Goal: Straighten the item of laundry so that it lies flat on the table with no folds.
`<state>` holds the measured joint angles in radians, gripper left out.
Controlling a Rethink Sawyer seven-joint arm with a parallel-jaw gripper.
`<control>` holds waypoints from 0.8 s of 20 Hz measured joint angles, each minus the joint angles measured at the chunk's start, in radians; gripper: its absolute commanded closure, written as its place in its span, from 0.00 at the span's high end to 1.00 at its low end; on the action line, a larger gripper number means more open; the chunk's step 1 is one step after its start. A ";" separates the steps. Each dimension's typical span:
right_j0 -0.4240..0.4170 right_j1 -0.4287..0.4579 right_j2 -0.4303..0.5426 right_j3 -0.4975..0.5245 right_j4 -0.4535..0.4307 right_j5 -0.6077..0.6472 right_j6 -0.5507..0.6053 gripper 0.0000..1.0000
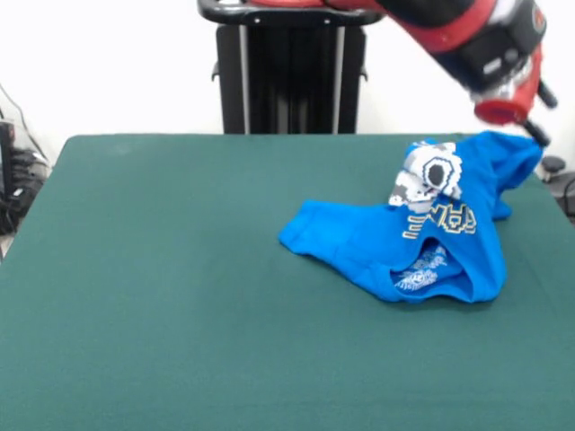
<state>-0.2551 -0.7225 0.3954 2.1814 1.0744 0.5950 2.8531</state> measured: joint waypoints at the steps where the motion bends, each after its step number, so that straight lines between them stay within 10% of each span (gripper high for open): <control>1: -0.005 -0.013 0.001 0.001 -0.006 0.017 0.000 1.00; 8: 0.004 -0.105 -0.063 -0.051 -0.228 0.129 0.000 1.00; 16: 0.269 0.113 -0.390 -0.305 -0.519 0.032 0.002 1.00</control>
<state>0.0140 -0.6095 0.0058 1.8760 0.5558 0.6273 2.8556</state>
